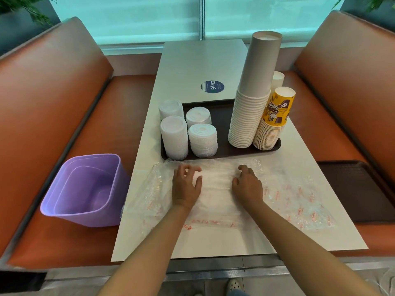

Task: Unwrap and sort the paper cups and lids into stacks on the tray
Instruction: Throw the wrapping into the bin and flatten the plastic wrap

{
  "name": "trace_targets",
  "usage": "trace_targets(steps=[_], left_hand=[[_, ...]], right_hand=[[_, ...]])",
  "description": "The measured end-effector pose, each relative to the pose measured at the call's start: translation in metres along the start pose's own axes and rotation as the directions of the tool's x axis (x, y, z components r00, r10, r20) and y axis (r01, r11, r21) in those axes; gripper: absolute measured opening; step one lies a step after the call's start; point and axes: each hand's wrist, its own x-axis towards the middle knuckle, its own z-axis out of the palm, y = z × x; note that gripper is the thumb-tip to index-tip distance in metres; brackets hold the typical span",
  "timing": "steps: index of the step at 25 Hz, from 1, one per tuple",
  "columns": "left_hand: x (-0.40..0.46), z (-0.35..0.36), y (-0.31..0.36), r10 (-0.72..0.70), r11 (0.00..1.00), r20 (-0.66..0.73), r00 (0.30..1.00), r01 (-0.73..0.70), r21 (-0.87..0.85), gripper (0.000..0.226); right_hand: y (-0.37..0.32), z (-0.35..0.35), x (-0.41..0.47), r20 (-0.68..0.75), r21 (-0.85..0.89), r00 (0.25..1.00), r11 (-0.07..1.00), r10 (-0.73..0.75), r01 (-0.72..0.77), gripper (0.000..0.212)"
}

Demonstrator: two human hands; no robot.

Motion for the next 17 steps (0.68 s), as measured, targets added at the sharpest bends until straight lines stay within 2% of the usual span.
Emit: trace_targets(steps=[1,2,3,4,5,6,7,8,10,12,15,17], left_hand=[[0.000,0.002,0.002,0.183,0.980,-0.013,0.983,-0.182,0.077,0.015],[0.000,0.004,0.005,0.329,0.937,0.039,0.944,-0.331,0.111,0.017],[-0.001,0.006,0.010,0.402,0.903,0.148,0.904,-0.418,0.099,0.020],[-0.002,0.008,0.017,0.414,0.889,0.277,0.867,-0.451,0.082,0.025],[-0.003,0.009,0.022,0.366,0.898,0.406,0.837,-0.432,0.080,0.033],[-0.005,0.010,0.026,0.272,0.923,0.512,0.815,-0.372,0.102,0.041],[-0.006,0.012,0.029,0.173,0.943,0.558,0.812,-0.299,0.143,0.047],[-0.007,0.015,0.030,0.105,0.953,0.549,0.829,-0.242,0.183,0.048],[-0.007,0.018,0.030,0.064,0.960,0.482,0.874,-0.185,0.208,0.037],[-0.005,0.018,0.034,0.025,0.978,0.411,0.911,-0.108,0.181,0.029],[0.006,0.010,0.040,-0.170,0.981,0.234,0.957,0.186,-0.048,0.025],[0.016,-0.002,0.047,-0.271,0.928,0.122,0.955,0.293,-0.228,0.023]], right_hand=[[0.001,0.000,0.000,-0.005,0.004,1.000,1.000,0.001,-0.001,0.039],[0.001,0.000,0.001,-0.006,0.014,1.000,1.000,0.005,-0.004,0.039],[0.001,-0.001,0.001,0.001,0.023,1.000,1.000,0.007,-0.007,0.039],[0.002,-0.002,0.001,0.014,0.028,1.000,1.000,0.009,-0.009,0.038],[0.001,-0.002,0.001,0.029,0.034,0.999,0.999,0.012,-0.013,0.038],[0.000,-0.003,0.002,0.046,0.044,0.999,0.999,0.018,-0.020,0.038],[0.000,-0.005,0.003,0.060,0.064,0.998,0.997,0.026,-0.030,0.038],[-0.001,-0.008,0.004,0.073,0.095,0.997,0.995,0.035,-0.042,0.038],[-0.001,-0.013,0.004,0.079,0.160,0.996,0.986,0.030,-0.043,0.037],[-0.001,-0.018,0.000,0.002,0.195,1.000,0.981,-0.002,0.002,0.038],[-0.006,-0.024,-0.009,-0.188,0.340,0.982,0.939,0.016,0.050,0.032],[-0.013,-0.031,-0.015,-0.216,0.452,0.976,0.886,-0.004,0.103,0.020]])
